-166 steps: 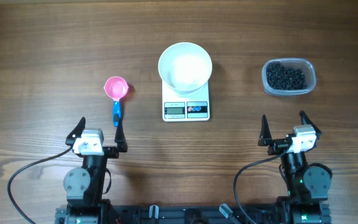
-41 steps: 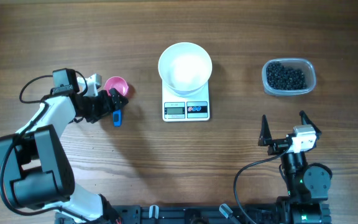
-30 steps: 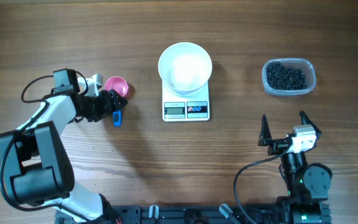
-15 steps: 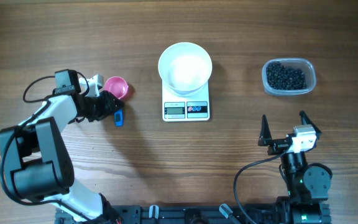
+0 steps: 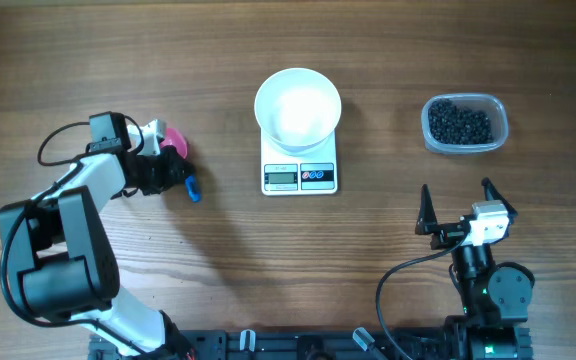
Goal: Scoop item into bowl and weigh 150g on scale
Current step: 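Close the left gripper on the scoop handle and lift it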
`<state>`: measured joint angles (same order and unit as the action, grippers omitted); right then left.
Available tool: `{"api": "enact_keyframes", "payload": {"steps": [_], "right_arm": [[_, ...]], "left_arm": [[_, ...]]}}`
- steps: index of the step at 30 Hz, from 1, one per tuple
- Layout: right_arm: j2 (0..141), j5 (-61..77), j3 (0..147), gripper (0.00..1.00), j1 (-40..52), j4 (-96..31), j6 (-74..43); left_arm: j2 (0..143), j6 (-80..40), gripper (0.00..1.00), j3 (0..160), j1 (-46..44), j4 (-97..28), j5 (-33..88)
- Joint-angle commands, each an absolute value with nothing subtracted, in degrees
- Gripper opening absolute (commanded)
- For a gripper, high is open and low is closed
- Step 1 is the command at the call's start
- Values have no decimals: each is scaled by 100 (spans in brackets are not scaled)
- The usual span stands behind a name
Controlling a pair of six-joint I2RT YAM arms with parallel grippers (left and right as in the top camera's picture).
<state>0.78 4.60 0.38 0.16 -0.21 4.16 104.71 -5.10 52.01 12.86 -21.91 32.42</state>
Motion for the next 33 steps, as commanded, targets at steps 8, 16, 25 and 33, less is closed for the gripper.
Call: {"api": "enact_keyframes", "payload": {"steps": [8,16,25,33], "right_arm": [[27,384,36,100,-25,-8,451],[27,381,36,100,-25,-5,449],[58,381,36,100,-25,-5,449],[58,2943,36,100,-25,554,-3697]], "left_arm": [[9190,-1094,4,5142,1275,-2012,3918],[6873,-2797,4,5142,1262,-2287,4952],[4770,-3286,4,5140,552,-3474,4296],[4613,-3347,4,5140,497,-3548,4283]]}}
